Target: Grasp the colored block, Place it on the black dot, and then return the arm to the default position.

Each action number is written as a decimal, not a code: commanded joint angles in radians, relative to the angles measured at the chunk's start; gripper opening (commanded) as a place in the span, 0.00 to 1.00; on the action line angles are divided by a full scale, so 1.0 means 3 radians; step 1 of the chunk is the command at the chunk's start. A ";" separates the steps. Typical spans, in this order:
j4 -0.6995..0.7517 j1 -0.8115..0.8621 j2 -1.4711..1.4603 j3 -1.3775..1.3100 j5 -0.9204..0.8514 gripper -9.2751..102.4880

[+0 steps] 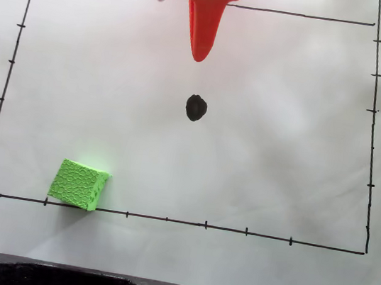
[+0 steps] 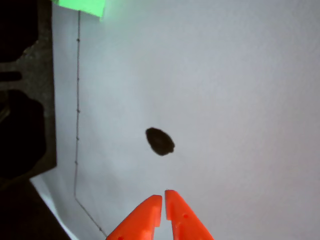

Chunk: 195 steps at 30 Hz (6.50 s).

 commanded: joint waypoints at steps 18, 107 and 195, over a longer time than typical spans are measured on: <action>-0.0051 0.0036 0.0036 -0.0015 0.0036 0.08; 0.0036 0.1074 -0.6402 -0.5062 0.0593 0.41; 0.0107 -0.0082 -0.4924 -0.3053 0.0798 0.22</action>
